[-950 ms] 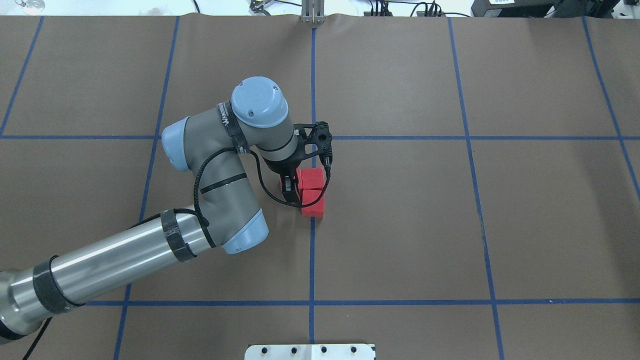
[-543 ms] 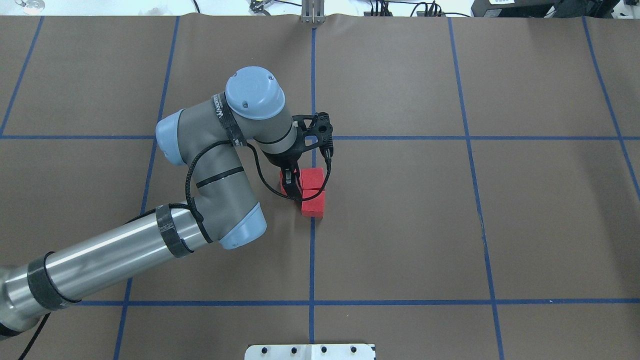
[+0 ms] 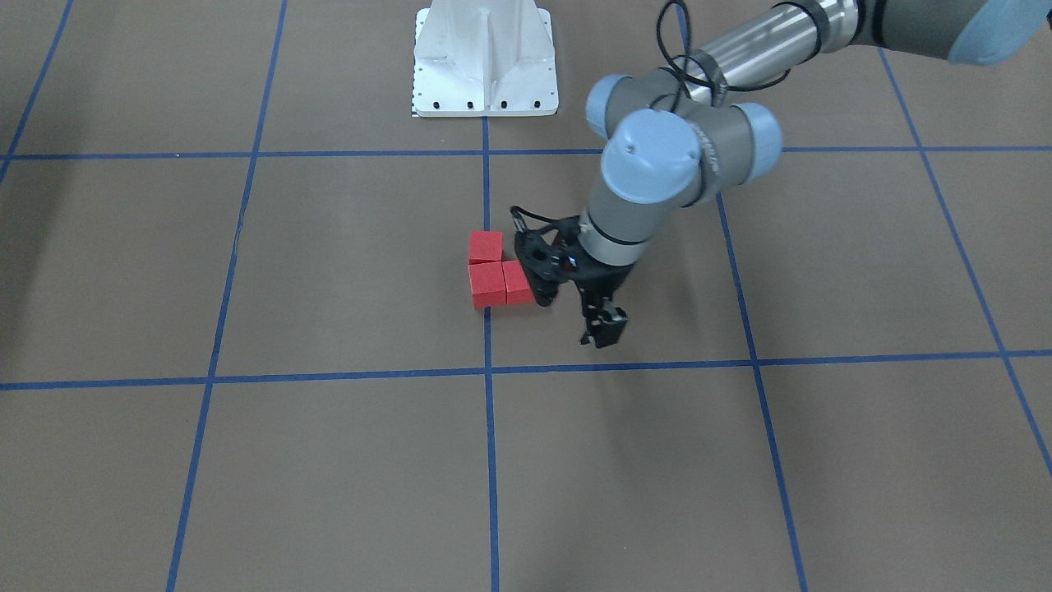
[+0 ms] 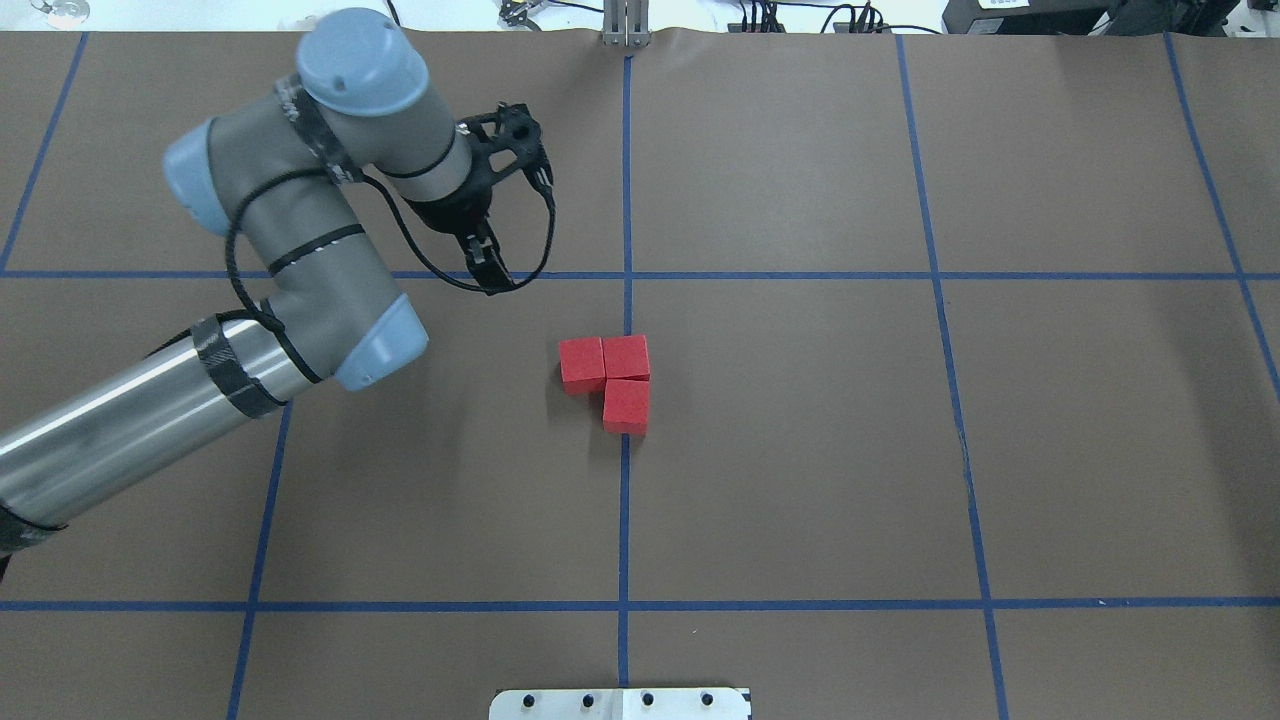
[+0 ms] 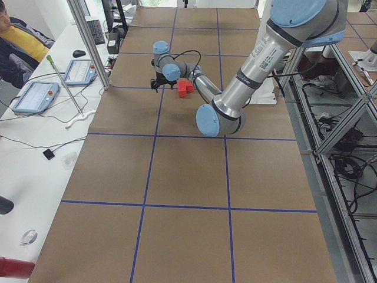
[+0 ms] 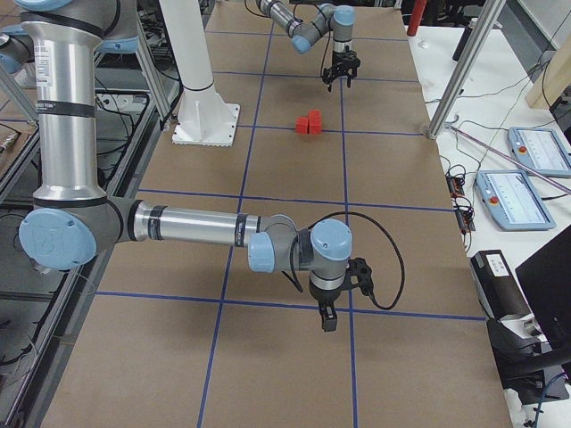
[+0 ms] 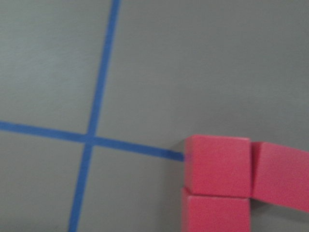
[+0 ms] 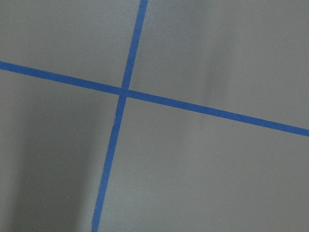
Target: Form red blocks into L shape at center
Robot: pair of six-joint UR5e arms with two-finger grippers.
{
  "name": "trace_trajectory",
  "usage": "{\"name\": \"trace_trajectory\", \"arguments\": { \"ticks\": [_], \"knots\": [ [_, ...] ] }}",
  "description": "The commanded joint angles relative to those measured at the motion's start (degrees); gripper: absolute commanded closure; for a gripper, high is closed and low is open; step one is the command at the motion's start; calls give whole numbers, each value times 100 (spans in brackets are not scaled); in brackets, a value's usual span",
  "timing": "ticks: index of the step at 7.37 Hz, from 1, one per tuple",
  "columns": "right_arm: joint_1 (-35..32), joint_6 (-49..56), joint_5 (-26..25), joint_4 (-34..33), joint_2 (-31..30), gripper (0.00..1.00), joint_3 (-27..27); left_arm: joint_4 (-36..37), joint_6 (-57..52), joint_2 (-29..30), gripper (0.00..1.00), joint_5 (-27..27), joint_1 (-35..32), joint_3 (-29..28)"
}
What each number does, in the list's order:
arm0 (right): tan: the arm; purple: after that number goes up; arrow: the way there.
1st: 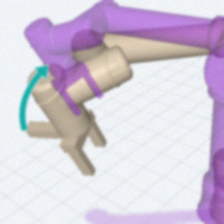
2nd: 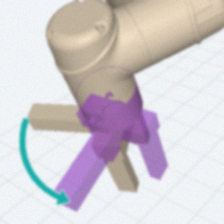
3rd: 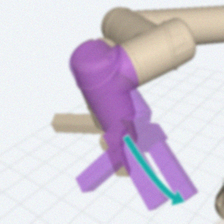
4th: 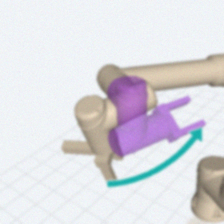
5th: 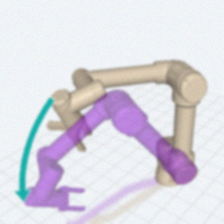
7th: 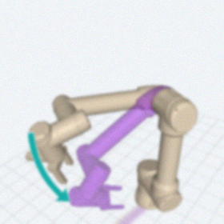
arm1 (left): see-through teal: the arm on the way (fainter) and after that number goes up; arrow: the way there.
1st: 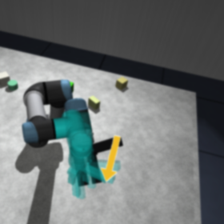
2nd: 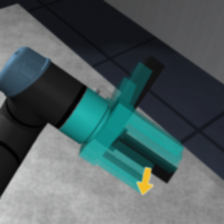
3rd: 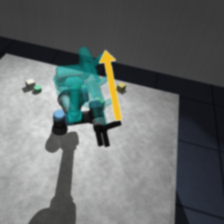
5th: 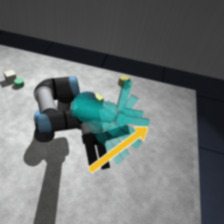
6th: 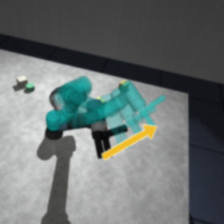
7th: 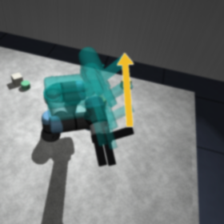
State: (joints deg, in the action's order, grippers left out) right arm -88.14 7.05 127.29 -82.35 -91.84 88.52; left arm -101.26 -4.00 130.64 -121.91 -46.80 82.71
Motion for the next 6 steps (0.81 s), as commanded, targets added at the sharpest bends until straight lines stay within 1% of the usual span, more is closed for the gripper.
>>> {"name": "trace_trajectory", "arguments": {
  "ticks": [1,2,3,4,5,6],
  "knots": [
    [-1,25,-2,0,-17,0,-19,-60,935,-1000,0,-499,-1029,147],
    [-1,51,-20,0,-44,0,-36,-173,962,-1536,0,-657,-1616,175],
    [-1,69,-29,0,-44,0,-80,-296,893,-2107,0,-963,-2118,149],
    [-1,77,-37,9,-44,0,-124,-289,892,-2582,0,-940,-2567,88],
    [-1,78,-46,9,-44,0,-125,-245,901,-2831,0,-661,-2954,52],
    [-1,69,-38,9,-79,0,-142,-210,962,-3277,0,-641,-3106,52]
  ]
}}
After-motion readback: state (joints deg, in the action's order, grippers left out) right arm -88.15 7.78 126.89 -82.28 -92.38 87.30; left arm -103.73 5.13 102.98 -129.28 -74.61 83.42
